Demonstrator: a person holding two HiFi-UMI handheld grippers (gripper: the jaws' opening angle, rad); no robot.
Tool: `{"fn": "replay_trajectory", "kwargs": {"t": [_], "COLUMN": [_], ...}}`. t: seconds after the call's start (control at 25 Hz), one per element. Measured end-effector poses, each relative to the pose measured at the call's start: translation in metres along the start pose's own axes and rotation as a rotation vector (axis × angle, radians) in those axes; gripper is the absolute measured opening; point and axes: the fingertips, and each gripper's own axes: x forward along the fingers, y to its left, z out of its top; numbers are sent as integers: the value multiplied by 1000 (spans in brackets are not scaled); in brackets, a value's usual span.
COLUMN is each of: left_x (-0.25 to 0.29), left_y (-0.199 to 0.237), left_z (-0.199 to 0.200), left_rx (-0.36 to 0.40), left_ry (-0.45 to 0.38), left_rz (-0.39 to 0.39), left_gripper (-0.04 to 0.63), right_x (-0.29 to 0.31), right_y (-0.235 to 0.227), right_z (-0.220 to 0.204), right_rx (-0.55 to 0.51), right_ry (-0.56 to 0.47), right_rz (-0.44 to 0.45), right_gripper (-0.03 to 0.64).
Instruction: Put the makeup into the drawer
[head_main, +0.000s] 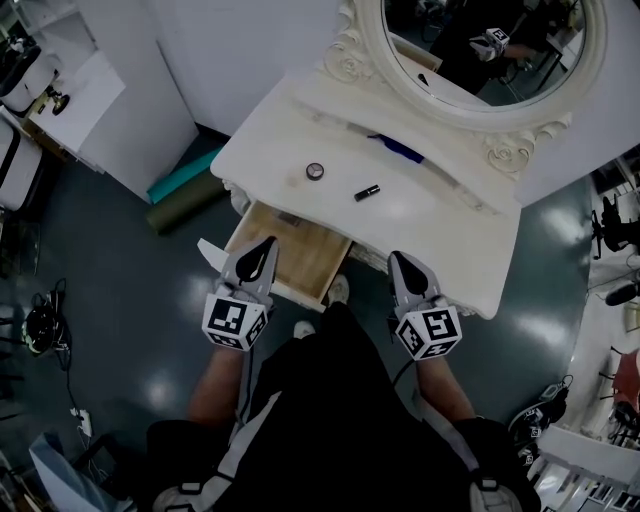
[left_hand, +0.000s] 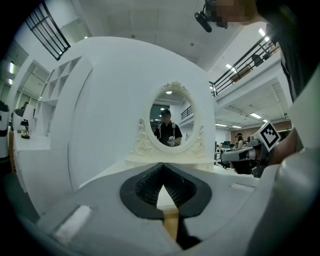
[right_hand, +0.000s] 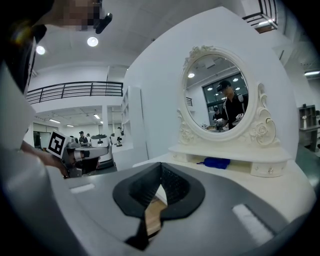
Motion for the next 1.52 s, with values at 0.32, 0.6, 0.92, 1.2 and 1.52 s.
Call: {"fn": "replay_trajectory", "kwargs": {"t": [0.32,0.6,0.92,1.2,1.52], "left_x": [-14,-24,-23,-23,-22], "left_y": [4,6,5,5,1], "left_z": [-5,-9,-12,-15,-15], "left_rx": [3,5,-7,-24,-31], "left_ry": [1,4,12,14,11], "left_rz": [19,28,21,18,12], "left_gripper": [5,5,5,5,5], "right_x": [4,6,5,4,1], "right_y": [14,21,21,19,17], "right_z": [-9,-13,-12,-11,-12], "right_rx": [14,11,2,3,4], "right_ry": [13,22,24,23,24], "right_rz": [28,41,41,38,39], "right_gripper": [0,0,0,0,0]}}
